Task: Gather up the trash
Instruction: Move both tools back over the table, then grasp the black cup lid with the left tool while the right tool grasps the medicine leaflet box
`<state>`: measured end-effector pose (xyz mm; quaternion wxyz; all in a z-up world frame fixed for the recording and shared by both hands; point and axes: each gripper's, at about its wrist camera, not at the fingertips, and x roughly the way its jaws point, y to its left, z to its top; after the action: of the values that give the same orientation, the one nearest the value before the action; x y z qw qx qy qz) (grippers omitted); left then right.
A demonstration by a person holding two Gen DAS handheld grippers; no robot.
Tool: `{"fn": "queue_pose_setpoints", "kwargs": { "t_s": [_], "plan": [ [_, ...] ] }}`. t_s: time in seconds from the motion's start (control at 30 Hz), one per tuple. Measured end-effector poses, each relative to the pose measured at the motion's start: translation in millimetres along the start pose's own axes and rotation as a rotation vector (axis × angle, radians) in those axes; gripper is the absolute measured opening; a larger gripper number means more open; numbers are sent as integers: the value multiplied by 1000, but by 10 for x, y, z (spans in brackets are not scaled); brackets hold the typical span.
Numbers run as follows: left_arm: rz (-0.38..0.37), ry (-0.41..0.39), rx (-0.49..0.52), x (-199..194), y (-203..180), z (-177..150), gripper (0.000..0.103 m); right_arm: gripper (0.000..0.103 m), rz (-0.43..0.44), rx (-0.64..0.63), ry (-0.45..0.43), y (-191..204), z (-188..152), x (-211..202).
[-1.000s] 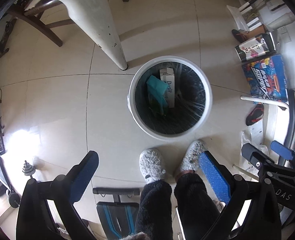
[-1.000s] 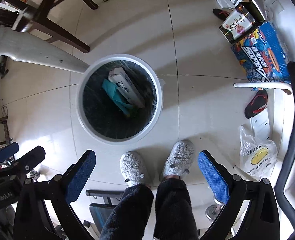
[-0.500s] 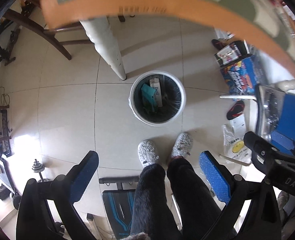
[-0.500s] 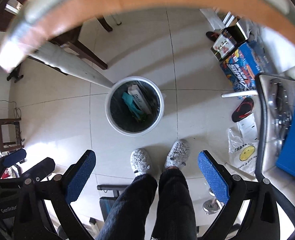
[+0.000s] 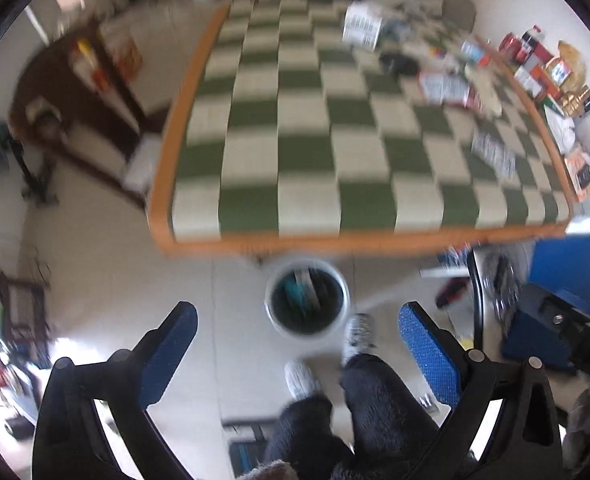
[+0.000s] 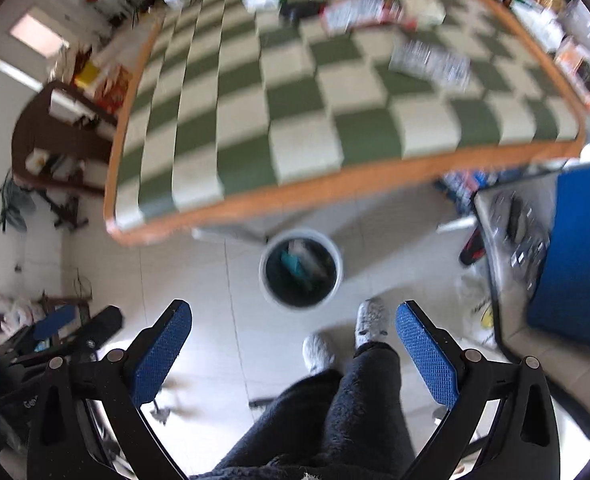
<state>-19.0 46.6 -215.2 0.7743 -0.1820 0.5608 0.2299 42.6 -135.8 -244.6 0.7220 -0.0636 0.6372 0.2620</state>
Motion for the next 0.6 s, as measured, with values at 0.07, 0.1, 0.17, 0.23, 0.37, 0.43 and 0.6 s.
{"fn": "queue_pose_setpoints", "kwargs": {
  "t_s": [0.07, 0.1, 0.17, 0.23, 0.37, 0.43, 0.6],
  "plan": [
    [22, -42, 15, -27, -159, 296, 103, 103, -18, 17, -43, -138, 294, -198],
    [36, -49, 25, 7, -284, 485, 103, 103, -26, 25, -59, -215, 422, -248],
    [41, -51, 43, 79, -448, 718, 103, 103, -44, 41, -91, -437, 757, -373],
    [55, -50, 55, 218, -656, 1028, 103, 103, -55, 69, -112, -634, 1053, -422],
    [94, -8, 40, 516, -1005, 1627, 103, 103, -53, 145, -119, -1148, 1869, -289],
    [76, 44, 0, 779, -1134, 1997, 103, 103, -61, 171, -101, -1355, 2322, -119],
    [15, 161, -68, 1443, -1468, 2768, 103, 103, -72, 223, -29, -1746, 3265, 447]
  ]
}}
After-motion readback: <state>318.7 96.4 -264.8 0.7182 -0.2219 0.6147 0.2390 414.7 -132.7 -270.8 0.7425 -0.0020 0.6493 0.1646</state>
